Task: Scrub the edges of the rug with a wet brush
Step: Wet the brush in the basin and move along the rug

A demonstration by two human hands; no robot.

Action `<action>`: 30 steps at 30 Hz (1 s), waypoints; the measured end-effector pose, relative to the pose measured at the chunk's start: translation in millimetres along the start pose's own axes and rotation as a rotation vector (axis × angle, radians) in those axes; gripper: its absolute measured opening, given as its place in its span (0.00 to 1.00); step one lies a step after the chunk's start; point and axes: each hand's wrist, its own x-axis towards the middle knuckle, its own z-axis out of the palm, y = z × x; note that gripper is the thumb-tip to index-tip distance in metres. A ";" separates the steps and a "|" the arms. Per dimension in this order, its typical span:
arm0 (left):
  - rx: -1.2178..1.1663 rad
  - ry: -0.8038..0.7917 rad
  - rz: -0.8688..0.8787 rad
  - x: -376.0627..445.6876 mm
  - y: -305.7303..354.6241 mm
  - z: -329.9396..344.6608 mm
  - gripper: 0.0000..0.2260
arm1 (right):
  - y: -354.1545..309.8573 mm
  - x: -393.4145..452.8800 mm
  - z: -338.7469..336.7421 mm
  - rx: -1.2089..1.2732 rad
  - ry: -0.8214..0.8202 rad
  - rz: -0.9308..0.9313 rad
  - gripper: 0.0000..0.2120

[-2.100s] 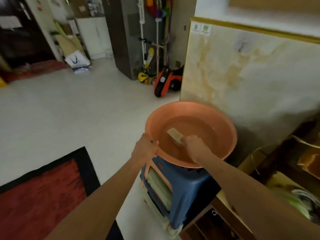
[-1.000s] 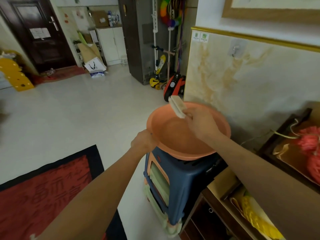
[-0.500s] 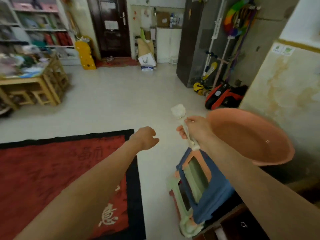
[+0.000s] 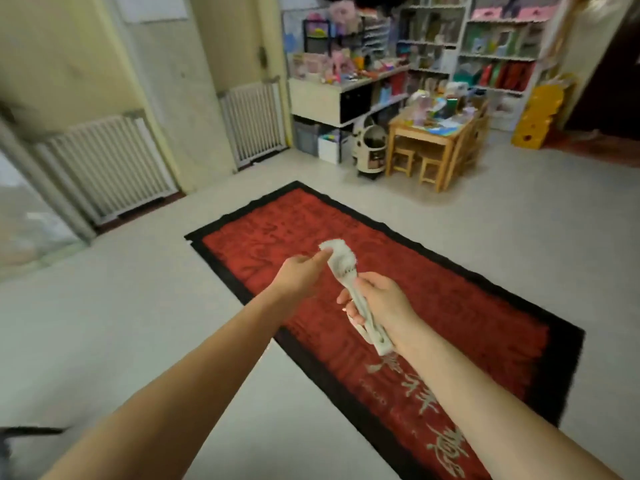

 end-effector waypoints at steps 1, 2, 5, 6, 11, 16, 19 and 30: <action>-0.036 0.060 -0.017 8.0 -4.9 -33.9 0.33 | -0.2 14.9 35.1 -0.021 -0.068 0.017 0.10; -0.078 0.130 -0.039 20.5 -12.9 -68.6 0.34 | 0.3 31.4 71.5 -0.039 -0.135 0.032 0.09; -0.223 0.268 -0.094 55.9 -32.0 -159.5 0.27 | 5.0 81.9 166.5 -0.114 -0.310 0.063 0.08; -0.247 0.304 -0.107 71.4 -41.7 -185.1 0.26 | 7.2 98.5 192.6 -0.147 -0.361 0.067 0.08; -0.249 0.483 -0.204 151.7 -70.8 -306.3 0.26 | 20.4 205.0 318.1 -0.309 -0.626 0.083 0.12; -0.259 0.674 -0.300 234.5 -68.3 -429.4 0.26 | 3.7 318.6 441.6 -0.442 -0.854 0.113 0.09; -0.232 0.752 -0.322 283.2 -57.9 -502.4 0.23 | -12.0 378.5 516.6 -0.481 -0.925 0.134 0.12; 0.033 0.688 -0.311 520.7 -44.9 -718.9 0.23 | -30.3 599.0 729.9 -0.440 -0.816 0.181 0.13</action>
